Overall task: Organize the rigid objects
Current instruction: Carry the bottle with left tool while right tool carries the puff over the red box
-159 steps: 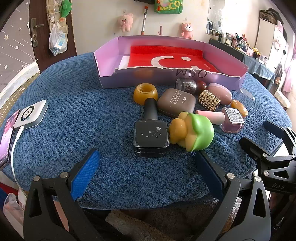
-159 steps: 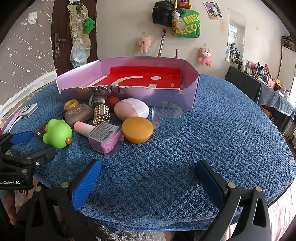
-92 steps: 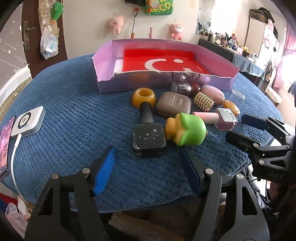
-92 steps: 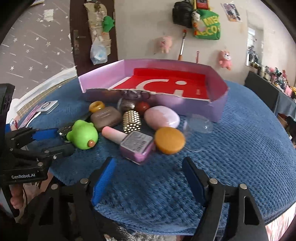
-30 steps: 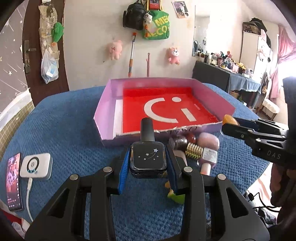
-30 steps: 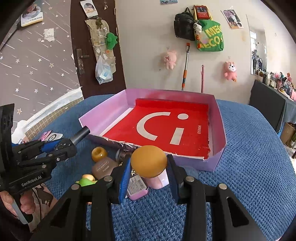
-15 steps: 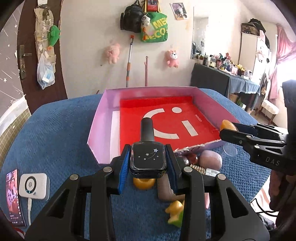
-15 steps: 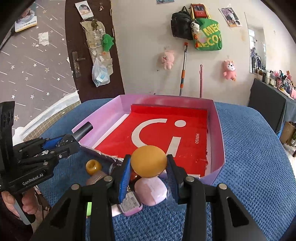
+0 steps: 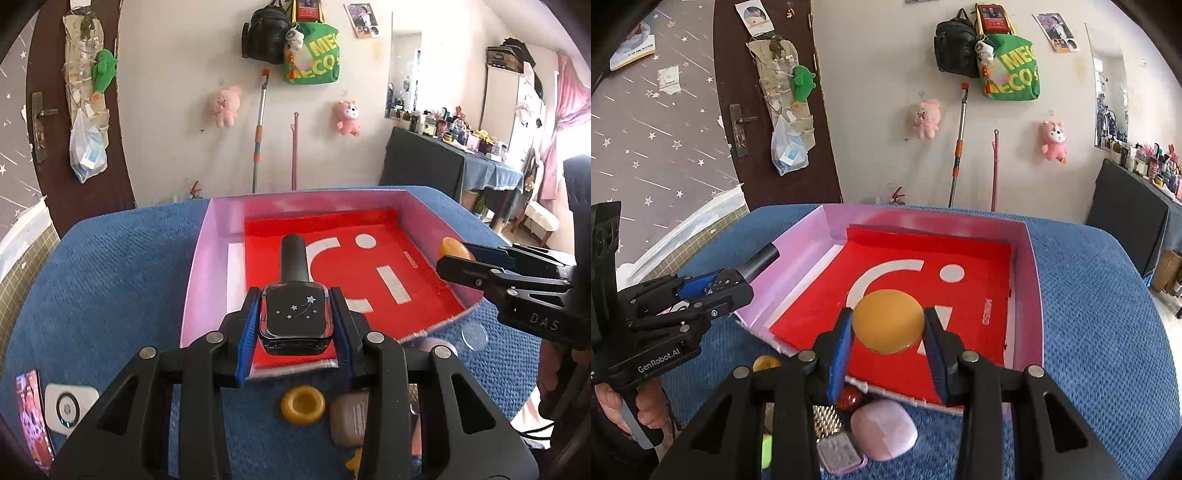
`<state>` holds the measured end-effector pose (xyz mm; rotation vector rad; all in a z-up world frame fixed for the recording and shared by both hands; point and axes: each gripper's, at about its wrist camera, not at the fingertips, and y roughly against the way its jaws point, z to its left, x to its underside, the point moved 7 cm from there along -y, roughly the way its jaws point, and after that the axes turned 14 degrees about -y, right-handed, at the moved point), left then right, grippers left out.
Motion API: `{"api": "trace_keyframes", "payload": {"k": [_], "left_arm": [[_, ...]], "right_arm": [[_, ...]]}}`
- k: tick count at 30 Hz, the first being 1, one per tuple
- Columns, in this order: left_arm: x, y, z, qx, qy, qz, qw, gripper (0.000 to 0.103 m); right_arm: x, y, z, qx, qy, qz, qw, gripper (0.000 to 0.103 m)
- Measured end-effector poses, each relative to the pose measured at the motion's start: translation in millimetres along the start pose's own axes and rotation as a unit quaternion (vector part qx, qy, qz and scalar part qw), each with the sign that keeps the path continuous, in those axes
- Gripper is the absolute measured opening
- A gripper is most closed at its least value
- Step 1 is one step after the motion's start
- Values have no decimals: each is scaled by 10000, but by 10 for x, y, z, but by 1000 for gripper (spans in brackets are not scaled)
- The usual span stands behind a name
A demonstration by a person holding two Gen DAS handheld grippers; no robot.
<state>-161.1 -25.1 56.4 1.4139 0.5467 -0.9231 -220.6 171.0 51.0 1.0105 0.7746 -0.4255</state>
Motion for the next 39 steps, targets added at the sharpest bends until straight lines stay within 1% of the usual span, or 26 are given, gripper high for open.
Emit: {"api": "trace_keyframes", "payload": {"k": [8,15,21,28,31,35,38,39], "left_arm": [[-217,-201,168,-40,2,18,10000,34],[-285,-500,254,-21,16,185,9998,34],[-248,-757,302,60,95,397,9991,34],[-98,-1042,356,186,233,797,9964,34],[-72,-1092,340,123,110,898,9958,34],[-69,-1115,287,302,114,985,9946,34],[-56,-1148,234,244,-42,1040,9943,34],[-40,-1176,218,285,-49,1090,9936,34]], "right_arm": [[-268,-214,-44,70,-33,46,10000,40],[-366,-525,-168,176,-173,279,9993,40],[-365,-771,-247,276,-194,496,9982,40],[-317,-1004,-336,387,-237,754,9961,40],[-265,-1104,-372,406,-283,935,9944,40],[-195,-1203,-395,486,-255,1137,9920,40],[-171,-1229,-447,607,-277,1170,9909,40],[-165,-1233,-467,626,-288,1182,9906,40]]}}
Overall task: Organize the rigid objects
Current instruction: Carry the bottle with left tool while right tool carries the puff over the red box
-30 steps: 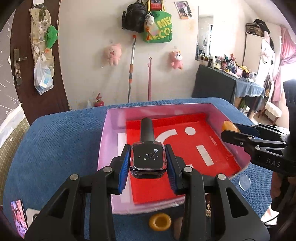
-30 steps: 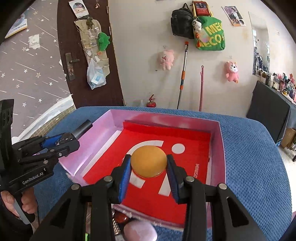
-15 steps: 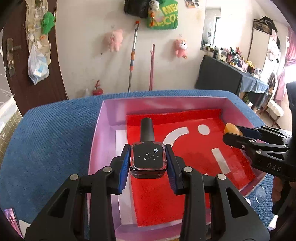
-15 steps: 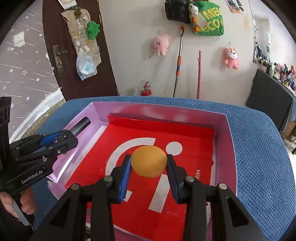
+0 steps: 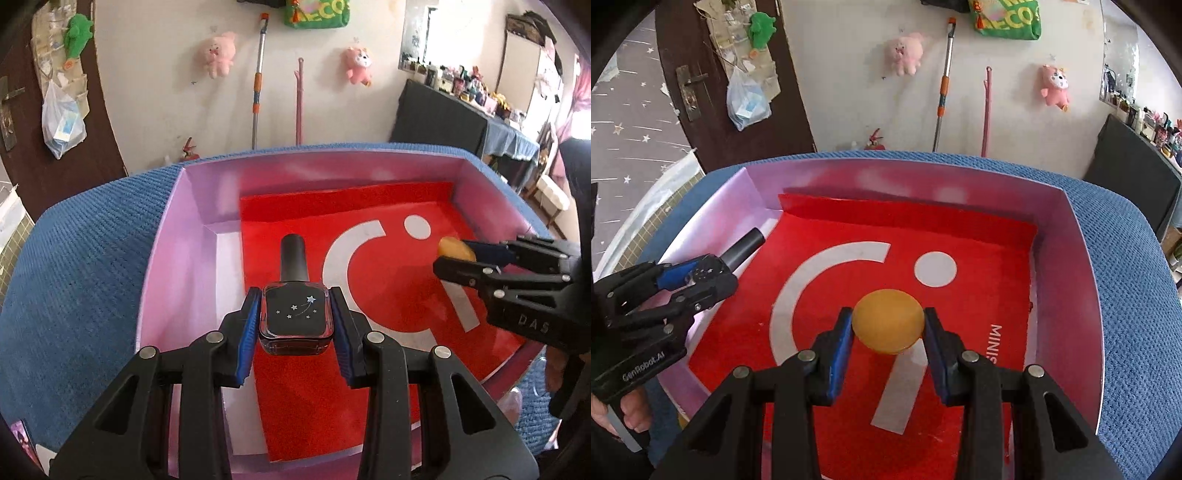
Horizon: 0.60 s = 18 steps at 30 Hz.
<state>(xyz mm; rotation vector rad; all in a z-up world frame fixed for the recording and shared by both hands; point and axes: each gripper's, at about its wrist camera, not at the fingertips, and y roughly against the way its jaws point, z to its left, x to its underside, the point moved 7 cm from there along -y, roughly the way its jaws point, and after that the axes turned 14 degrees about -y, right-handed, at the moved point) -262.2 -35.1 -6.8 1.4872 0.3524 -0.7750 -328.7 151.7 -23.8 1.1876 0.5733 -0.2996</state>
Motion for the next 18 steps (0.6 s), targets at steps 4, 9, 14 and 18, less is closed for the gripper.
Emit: {"api": "trace_keyframes", "payload": {"k": [4,9,14,18], "left_arm": [[60,-116,-28,146,25,198,9997,34],[138,-216,-45,269,54,416,9988,34],[176,-232,-51,315,75,506,9982,34],[179,-235,-51,298,63,522,9982,34]], "right_arm": [[20,-38,-62,62,-50,78,9999,40],[59,-114,-111,85,-145,310,9994,40],[80,-159,-132,81,-174,460,9988,40],[88,-157,-135,122,-144,467,9987,40]]}}
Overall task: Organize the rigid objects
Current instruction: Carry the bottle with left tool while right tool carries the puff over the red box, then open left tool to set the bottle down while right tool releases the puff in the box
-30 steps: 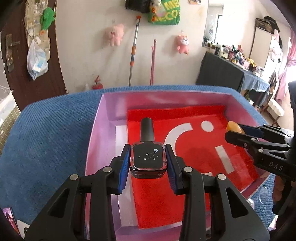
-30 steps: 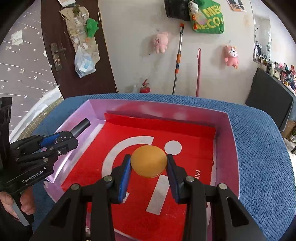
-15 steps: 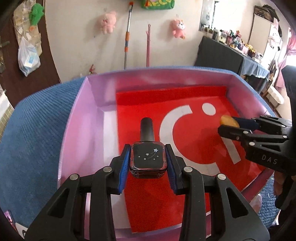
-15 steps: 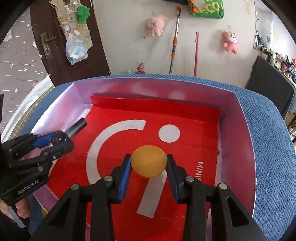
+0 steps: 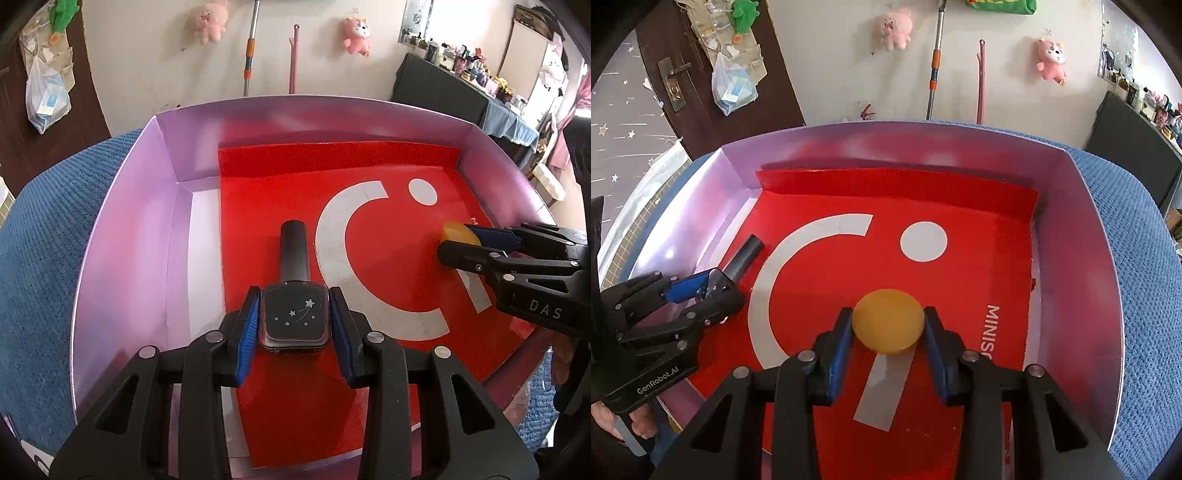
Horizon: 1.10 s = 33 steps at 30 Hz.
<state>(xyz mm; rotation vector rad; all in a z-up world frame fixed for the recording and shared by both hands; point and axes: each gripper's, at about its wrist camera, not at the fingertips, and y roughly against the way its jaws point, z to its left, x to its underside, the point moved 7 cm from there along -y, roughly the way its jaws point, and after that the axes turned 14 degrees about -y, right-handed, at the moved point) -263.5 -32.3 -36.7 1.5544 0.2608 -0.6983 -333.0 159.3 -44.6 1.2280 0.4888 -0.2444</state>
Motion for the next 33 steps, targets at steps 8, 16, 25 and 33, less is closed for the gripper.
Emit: {"api": "trace_keyframes", "payload": {"k": [8,16,25,33], "left_arm": [[-2,8,-9,-9,10,14,10000,34],[-23,-4,-5,-49,-27,33,10000,34],[-72,84,-19,-198,-113,-154,9996,52],[-105,240,-8,-174,-22,-334,9993,53]], "right_arm": [[4,11,-8,6,4,-1,10000,40],[-6,5,1,1,3,0,10000,40],[4,92,35,-118,-8,-34,9999,50],[-18,329,94,-156,47,-343,9993,56]]}}
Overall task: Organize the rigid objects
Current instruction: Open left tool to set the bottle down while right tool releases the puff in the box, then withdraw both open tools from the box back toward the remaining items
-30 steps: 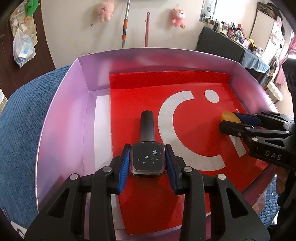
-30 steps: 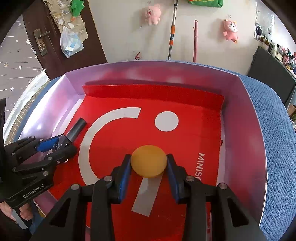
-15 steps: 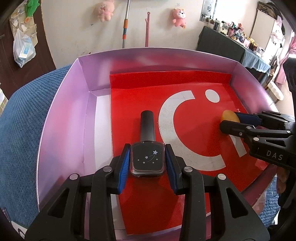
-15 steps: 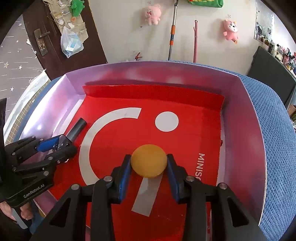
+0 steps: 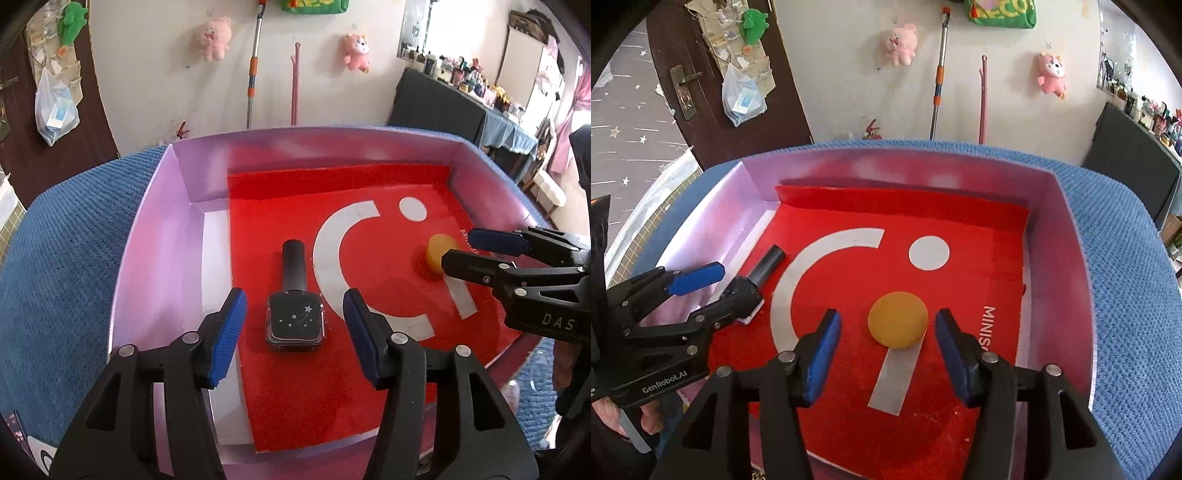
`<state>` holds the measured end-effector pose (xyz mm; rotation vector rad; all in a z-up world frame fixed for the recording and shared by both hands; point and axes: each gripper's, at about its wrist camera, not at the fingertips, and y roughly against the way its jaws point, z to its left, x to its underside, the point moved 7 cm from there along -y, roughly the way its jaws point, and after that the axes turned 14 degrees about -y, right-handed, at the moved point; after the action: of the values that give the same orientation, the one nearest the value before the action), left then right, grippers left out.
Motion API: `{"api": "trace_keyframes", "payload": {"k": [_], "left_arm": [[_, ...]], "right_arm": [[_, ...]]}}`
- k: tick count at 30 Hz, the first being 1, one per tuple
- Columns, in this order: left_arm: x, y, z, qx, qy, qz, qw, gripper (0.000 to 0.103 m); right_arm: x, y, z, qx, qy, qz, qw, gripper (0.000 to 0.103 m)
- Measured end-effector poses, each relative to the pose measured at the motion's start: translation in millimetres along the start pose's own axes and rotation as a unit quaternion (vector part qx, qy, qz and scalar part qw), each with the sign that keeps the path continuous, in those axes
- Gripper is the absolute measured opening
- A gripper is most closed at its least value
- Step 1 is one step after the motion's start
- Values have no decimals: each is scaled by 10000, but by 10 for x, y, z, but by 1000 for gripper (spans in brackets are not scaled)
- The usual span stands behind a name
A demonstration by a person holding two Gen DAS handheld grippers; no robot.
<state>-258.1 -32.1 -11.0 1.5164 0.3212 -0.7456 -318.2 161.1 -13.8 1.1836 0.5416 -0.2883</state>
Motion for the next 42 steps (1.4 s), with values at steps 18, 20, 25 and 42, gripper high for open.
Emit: {"api": "trace_keyframes", "payload": {"k": [18,20,25,42], "left_arm": [[7,522,15,-385,80,-479,9981,70],[20,564,11,-418,92,-533,9977,70],[44,682,-30,-468,104,-649,9967,83],[188,985,-184,-700,80,-920,9933,103]], "right_arm": [[92,560,129,-301,-7,-550,9980,80],[113,617,142,-336,-5,-602,9976,85],[176,750,191,-401,59,-726,9965,93],[374,1197,255,-527,151,-1361,9892,103]]}}
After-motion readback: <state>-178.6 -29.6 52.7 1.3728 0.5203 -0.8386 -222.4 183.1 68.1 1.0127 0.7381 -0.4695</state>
